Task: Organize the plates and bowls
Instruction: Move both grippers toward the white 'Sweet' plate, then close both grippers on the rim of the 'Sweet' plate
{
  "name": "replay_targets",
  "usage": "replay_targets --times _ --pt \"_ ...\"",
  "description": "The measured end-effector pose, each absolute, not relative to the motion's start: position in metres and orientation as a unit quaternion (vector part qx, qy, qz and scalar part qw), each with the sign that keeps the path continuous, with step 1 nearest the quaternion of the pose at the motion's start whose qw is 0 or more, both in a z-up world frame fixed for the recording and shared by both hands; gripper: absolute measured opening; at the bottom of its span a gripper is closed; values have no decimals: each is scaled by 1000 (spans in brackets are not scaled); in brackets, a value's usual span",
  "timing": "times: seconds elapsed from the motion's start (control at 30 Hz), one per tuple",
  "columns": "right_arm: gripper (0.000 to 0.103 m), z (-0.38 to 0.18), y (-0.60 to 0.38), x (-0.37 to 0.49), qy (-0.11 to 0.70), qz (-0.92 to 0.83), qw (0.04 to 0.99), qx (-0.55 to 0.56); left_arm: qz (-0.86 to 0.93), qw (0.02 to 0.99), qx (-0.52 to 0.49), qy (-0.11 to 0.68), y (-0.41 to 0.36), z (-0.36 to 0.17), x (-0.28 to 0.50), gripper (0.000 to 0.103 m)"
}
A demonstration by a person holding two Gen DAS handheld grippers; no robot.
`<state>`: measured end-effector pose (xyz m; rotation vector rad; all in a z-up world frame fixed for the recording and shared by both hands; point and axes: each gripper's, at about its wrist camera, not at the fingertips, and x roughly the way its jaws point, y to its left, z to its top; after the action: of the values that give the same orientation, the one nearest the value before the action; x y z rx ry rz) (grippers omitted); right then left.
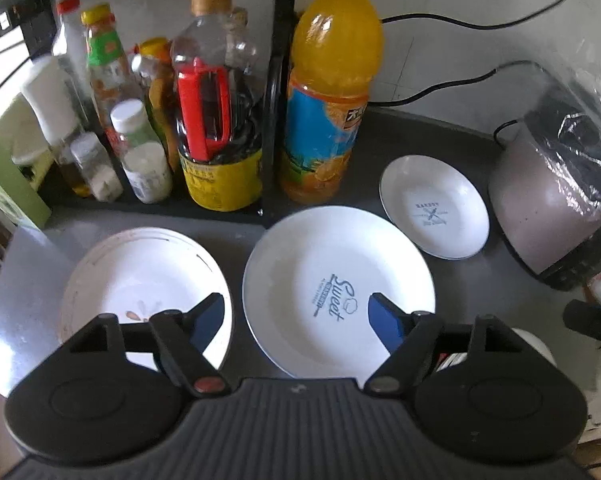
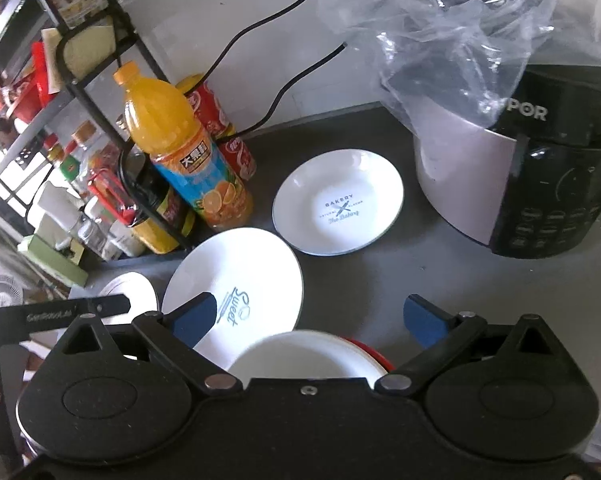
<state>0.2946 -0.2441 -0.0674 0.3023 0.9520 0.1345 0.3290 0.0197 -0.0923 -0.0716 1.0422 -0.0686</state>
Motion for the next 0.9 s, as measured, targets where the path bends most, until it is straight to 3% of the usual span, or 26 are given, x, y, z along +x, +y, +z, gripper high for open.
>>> replay_targets --times 0.67,0.9 --pt "100 -94 -195 347 497 51 855 141 -56 853 -15 518 53 -121 391 77" --pt "82 -121 -187 368 539 56 825 164 -60 833 -31 549 57 -150 411 74"
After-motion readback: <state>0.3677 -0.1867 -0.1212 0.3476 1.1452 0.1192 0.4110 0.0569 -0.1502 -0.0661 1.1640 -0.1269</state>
